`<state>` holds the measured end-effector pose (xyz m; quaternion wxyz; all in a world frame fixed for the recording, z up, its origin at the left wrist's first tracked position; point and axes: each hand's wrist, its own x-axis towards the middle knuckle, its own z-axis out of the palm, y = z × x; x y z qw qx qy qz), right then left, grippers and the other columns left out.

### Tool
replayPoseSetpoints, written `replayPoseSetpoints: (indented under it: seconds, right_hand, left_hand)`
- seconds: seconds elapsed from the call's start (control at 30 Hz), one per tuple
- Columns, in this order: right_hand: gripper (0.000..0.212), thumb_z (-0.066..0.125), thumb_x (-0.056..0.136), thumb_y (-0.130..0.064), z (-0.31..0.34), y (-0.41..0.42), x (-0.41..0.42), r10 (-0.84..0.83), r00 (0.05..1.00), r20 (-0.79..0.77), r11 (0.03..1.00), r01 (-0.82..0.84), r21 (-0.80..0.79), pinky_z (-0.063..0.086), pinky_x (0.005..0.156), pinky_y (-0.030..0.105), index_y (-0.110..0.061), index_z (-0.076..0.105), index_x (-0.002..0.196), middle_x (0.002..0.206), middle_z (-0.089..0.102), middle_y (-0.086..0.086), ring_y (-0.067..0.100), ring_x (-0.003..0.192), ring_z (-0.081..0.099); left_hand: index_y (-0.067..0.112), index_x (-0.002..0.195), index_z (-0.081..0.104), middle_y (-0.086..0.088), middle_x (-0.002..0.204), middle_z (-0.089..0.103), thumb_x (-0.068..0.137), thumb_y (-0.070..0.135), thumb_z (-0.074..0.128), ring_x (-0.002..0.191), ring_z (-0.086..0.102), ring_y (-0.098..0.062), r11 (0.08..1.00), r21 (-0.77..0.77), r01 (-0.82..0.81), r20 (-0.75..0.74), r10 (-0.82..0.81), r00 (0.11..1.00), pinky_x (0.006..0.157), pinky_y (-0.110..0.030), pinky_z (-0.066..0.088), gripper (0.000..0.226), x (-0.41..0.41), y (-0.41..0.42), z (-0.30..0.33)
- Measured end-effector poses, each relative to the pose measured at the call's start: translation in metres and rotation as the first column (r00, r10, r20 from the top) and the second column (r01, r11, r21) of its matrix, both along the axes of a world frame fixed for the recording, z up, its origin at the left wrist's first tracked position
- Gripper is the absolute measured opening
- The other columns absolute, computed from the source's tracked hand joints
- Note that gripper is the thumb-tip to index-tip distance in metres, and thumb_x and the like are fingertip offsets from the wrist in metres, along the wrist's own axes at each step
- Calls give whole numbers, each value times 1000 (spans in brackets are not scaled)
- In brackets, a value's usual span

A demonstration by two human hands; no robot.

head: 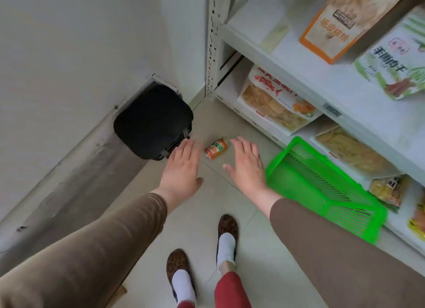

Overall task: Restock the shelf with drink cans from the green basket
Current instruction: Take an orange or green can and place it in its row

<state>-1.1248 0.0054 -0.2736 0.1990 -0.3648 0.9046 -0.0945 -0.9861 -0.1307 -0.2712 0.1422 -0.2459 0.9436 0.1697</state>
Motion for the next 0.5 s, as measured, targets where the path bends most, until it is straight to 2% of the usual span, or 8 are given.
replayPoseSetpoints:
  seconds: [0.13, 0.27, 0.4, 0.5]
  right_hand:
    - [67, 75, 87, -33, -103, -9, -12, -124, 985, 120, 992, 123, 13, 38, 109, 40, -15, 42, 143, 145, 46, 5, 29, 135, 37]
    - [63, 69, 91, -30, -201, -29, -25, -356, 894, 272, 934, 347, 84, 38, 104, 40, -12, 40, 144, 142, 49, 10, 32, 132, 40]
    - [67, 67, 92, -37, -282, -53, -35, -540, 740, 401, 836, 526, 156, 40, 103, 41, -11, 35, 144, 140, 52, 15, 36, 129, 46]
    - [80, 66, 90, -49, -325, -71, -45, -674, 528, 516, 695, 690, 202, 43, 104, 44, -12, 25, 148, 145, 52, 16, 39, 129, 52]
  left_hand:
    - [16, 156, 1, -8, 164, 5, 85, 39, 68, 151, 2, -28, 1000, 24, -12, 38, 11, 999, 121, -42, 8, 101, -13, 0, -86]
    - [17, 156, -3, -8, 164, 3, 87, 42, 65, 151, 0, -27, 999, 39, -25, 80, 22, 997, 120, -39, 3, 101, -28, -4, -163]
    - [18, 155, -9, -7, 164, 0, 88, 43, 64, 151, -1, -26, 999, 44, -15, 102, 10, 995, 121, -37, 3, 102, -37, -13, -226]
    - [19, 155, -9, -6, 164, -2, 89, 41, 64, 151, -3, -24, 997, 67, -23, 118, 15, 993, 123, -38, 4, 101, -41, -21, -262]
